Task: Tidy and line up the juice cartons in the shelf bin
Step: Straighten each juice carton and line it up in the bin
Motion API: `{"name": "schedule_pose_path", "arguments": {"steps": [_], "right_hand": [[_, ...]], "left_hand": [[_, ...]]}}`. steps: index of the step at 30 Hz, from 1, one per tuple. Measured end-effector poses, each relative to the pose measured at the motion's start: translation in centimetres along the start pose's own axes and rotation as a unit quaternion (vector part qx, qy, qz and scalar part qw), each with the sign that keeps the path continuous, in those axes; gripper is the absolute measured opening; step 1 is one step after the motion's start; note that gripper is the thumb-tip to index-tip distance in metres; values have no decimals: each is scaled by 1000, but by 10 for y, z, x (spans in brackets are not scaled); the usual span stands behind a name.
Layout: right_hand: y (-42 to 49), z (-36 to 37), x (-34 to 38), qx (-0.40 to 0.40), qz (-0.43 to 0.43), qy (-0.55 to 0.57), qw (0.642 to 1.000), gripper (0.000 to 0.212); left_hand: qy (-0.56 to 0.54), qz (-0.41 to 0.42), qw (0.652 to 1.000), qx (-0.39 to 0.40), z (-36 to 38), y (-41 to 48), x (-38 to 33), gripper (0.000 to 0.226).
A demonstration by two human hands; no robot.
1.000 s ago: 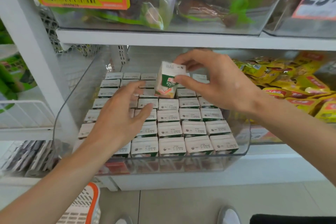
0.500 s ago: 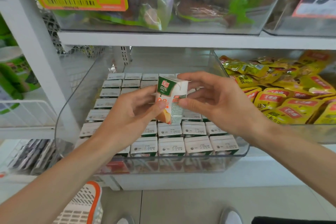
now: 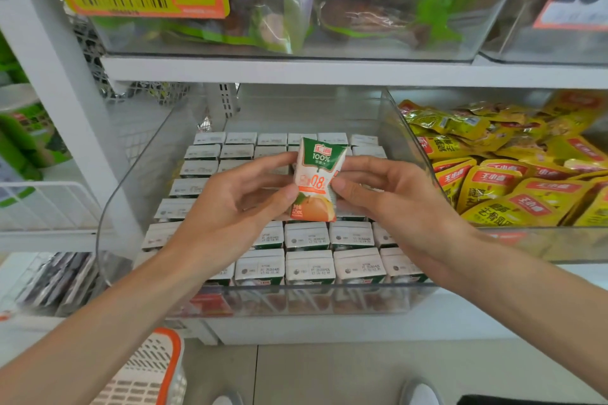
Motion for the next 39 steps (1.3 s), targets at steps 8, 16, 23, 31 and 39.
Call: {"name": "schedule_pose_path", "arguments": {"steps": [8,16,23,31,39], "right_hand": [[-3,21,6,106,-16,-49,993,25],[2,14,12,59,-4,91,994,56],[1,17,17,119,-16,113,986,50],[-2,8,15,71,-71,-29,994,46],[-3,5,26,69,-179,-75,979,44]], "left_hand": [[57,24,997,-39,3,-2,-4,48],[101,59,992,-49,4,-2,-7,68],[50,49,997,-39,4,-4,-7,56],[149,98,979,-100,1,-3,-10,58],[91,68,991,-72,-5,2,-1,55]]}}
Point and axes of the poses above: each hand's wrist, its own y-axis towards the middle knuckle, its own z-axis out of the palm, x = y × z, the point moved 6 cm from there along y, towards the middle knuckle, and after that the axes turned 10 degrees about -z, right-handed, at the moved point
